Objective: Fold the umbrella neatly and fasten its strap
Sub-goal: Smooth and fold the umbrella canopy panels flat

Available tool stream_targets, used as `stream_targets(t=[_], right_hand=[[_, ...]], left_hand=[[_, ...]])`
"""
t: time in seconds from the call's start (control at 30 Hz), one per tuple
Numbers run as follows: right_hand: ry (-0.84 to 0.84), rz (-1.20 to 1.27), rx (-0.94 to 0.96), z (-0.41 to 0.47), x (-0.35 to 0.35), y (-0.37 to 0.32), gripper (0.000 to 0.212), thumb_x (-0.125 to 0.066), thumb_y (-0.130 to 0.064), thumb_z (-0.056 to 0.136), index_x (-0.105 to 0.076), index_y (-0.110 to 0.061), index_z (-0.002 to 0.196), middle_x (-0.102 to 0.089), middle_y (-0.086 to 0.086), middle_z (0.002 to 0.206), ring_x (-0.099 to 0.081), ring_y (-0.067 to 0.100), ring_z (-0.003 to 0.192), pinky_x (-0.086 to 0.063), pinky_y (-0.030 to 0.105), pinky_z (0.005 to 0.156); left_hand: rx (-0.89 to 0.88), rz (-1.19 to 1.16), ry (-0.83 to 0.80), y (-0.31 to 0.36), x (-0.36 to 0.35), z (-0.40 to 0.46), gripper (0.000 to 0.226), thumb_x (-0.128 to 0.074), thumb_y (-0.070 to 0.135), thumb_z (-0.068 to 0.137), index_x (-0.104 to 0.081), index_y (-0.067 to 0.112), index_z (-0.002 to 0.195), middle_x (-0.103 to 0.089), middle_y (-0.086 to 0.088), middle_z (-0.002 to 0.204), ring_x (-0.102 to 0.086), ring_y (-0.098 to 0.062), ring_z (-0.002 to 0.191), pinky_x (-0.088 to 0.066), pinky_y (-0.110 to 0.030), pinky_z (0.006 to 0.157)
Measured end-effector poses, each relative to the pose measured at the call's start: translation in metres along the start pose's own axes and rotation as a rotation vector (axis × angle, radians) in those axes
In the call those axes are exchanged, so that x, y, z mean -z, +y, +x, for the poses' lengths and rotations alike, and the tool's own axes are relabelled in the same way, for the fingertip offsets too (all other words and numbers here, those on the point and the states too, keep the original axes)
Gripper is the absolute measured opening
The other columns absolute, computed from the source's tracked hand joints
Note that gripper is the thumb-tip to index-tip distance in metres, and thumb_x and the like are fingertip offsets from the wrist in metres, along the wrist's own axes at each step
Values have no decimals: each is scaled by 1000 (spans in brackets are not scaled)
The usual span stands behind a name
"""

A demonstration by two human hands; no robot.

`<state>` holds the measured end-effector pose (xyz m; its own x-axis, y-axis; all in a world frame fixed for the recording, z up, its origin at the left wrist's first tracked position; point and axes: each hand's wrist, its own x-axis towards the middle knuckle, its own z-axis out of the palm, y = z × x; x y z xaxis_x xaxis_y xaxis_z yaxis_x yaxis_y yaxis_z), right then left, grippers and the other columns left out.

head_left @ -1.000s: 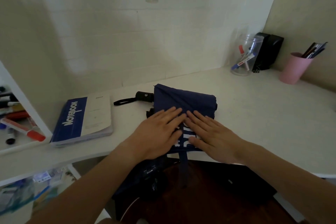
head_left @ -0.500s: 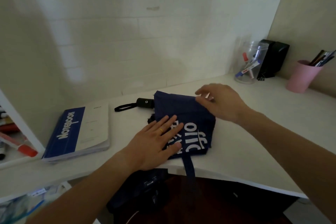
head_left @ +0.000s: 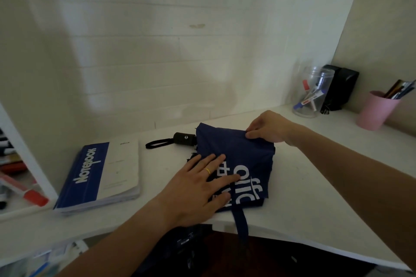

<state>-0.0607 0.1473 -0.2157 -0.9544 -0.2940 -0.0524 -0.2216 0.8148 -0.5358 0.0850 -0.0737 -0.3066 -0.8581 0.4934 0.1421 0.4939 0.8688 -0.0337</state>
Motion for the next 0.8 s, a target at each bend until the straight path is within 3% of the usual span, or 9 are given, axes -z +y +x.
stream_targets(t=[0.1,0.23,0.4,0.5,0.57,0.63,0.73,0.8], right_hand=[[132,-3,57,-6,-3,-5,17,-79,-21,81,-81,-17,98,-77,0,98,-67,15,93,-48,23,78],[293,73,164,-19,-4,-8,12,-82,-16,77,-82,-19,88,-79,-4,87,-69,4,79,-56,24,83],[431,132,349,-44,-3,-12,11,-84,-14,76,-83,-21,84,-77,-7,86,-70,5,82,-57,26,85],[353,29,509,-67,-7,-12,13,-85,-18,75,-83,-26,84,-72,-10,104,-65,2,95,-53,25,90],[176,-88,469,-79,-11,-8,13,-86,-28,72,-80,-35,82,-59,-13,125,-55,3,111,-45,25,98],[87,-51,381,-86,-15,-3,21,-88,-34,69,-74,-36,85,-49,-12,133,-49,5,120,-42,28,102],[260,115,255,-84,-17,0,48,-89,-34,66,-63,-32,106,-48,-7,133,-53,13,121,-49,36,99],[315,69,153,-79,-14,-1,74,-87,-41,59,-54,-33,125,-57,-3,131,-58,20,115,-50,43,98]], left_hand=[[-16,70,43,3,5,-1,54,-13,61,105,-18,48,157,-5,-4,172,0,-22,157,3,-44,128],[-71,141,143,9,11,-4,53,-24,52,106,-39,34,154,-29,-9,164,-24,-28,151,-7,-40,124],[-16,2,41,10,7,-4,55,-20,54,106,-19,40,159,-7,3,171,-6,-18,157,-23,-40,123],[-10,-22,4,9,1,-4,54,-18,54,106,-11,43,159,-5,5,171,-3,-17,157,-20,-40,124],[-8,-21,13,10,-3,-4,54,-18,53,106,-10,44,159,-7,4,171,-4,-16,157,-18,-39,125],[5,-29,20,11,-3,-4,54,-20,53,106,-13,40,159,-10,5,171,-5,-14,157,-18,-38,124],[15,-36,19,12,-2,-4,54,-22,52,106,-19,36,157,-12,5,171,-6,-14,157,-19,-40,123],[5,-24,30,12,0,-5,54,-21,52,106,-21,36,157,-12,5,171,-5,-15,156,-22,-41,122]])
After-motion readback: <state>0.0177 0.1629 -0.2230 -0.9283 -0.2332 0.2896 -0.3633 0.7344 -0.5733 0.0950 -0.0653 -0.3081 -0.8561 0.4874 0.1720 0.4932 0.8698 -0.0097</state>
